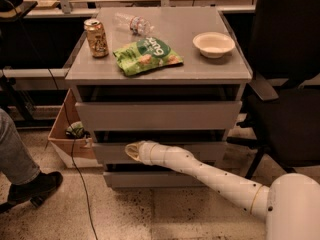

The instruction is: Close middle drawer

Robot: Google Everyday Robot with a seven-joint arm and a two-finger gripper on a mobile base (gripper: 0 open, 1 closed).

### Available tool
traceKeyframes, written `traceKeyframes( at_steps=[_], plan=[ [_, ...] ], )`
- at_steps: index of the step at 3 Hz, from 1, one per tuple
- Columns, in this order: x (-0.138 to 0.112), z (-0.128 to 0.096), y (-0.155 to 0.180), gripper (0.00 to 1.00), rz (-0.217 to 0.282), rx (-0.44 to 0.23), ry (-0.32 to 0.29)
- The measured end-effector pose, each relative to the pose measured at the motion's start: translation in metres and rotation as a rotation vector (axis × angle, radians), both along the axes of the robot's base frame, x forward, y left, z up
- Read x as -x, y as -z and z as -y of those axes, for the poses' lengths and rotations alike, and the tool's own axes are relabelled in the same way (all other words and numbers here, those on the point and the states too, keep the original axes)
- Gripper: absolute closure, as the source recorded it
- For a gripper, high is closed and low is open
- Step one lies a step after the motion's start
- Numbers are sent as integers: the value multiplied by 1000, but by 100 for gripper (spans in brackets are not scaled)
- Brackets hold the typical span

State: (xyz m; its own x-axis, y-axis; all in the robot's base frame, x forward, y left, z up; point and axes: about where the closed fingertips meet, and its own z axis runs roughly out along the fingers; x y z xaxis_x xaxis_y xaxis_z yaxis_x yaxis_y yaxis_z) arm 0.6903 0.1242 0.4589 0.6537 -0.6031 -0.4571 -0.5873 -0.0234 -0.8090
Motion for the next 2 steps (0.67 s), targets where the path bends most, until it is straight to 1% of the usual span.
traceKeyframes(
  at_steps=[1, 2],
  plan=[
    [4, 11, 8, 100, -11, 4, 26],
    [21, 43, 17, 100, -63, 33, 73]
  ],
)
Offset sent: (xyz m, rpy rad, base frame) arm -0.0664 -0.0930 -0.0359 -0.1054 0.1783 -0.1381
